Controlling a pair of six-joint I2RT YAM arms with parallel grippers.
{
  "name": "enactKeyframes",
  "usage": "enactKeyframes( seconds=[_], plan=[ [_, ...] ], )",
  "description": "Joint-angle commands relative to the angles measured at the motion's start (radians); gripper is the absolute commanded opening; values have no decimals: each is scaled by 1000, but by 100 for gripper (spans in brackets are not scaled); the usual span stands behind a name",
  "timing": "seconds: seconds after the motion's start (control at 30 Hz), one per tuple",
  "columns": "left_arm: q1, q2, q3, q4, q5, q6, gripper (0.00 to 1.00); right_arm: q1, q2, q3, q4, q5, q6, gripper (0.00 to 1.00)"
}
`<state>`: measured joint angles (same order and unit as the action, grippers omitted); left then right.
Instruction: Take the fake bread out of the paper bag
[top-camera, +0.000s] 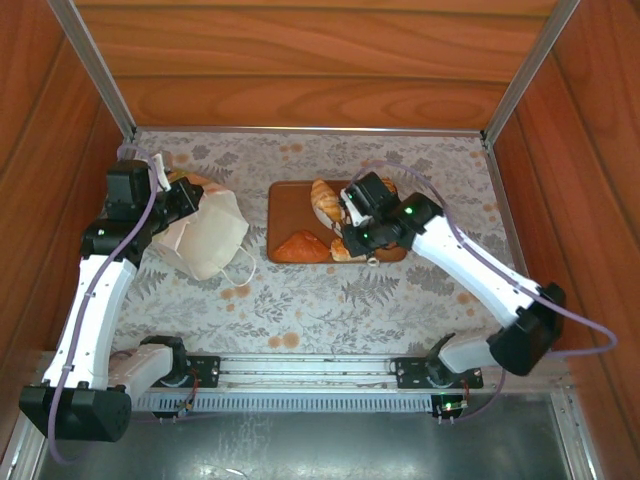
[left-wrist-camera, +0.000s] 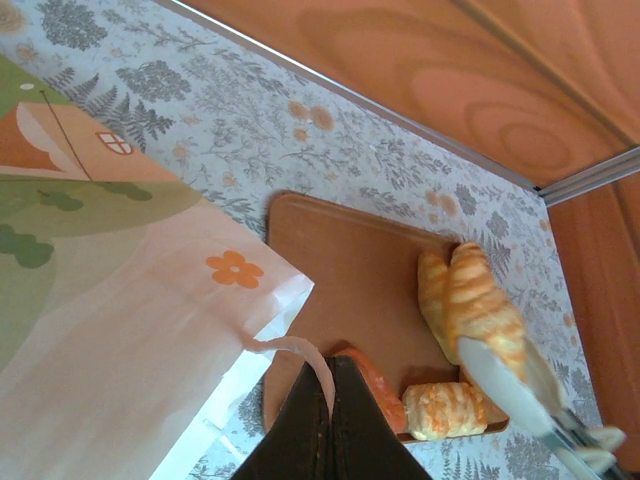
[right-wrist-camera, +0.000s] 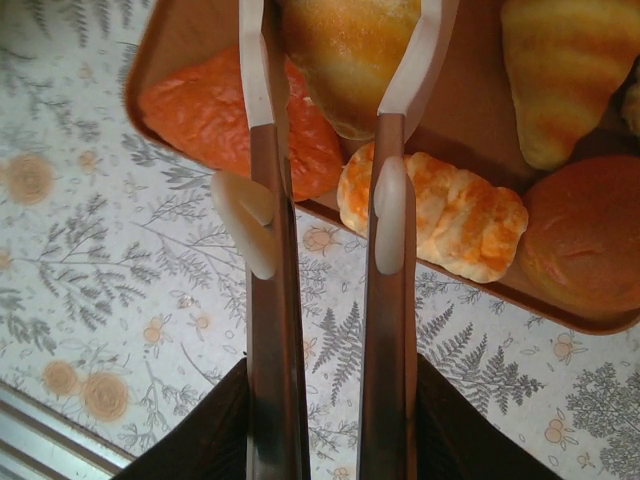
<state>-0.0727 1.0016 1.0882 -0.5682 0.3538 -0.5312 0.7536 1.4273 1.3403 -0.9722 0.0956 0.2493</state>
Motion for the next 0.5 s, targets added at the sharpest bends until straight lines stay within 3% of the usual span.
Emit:
enactKeyframes(
  seconds=[0.0,0.47],
  plan=[
    [-5,-18,40,27,57,4,0,-37,87,82,-31,-15,16,35],
    [-14,30,69,31,178,8,0,-115,325,201,-28,-17,-44,36]
  ],
)
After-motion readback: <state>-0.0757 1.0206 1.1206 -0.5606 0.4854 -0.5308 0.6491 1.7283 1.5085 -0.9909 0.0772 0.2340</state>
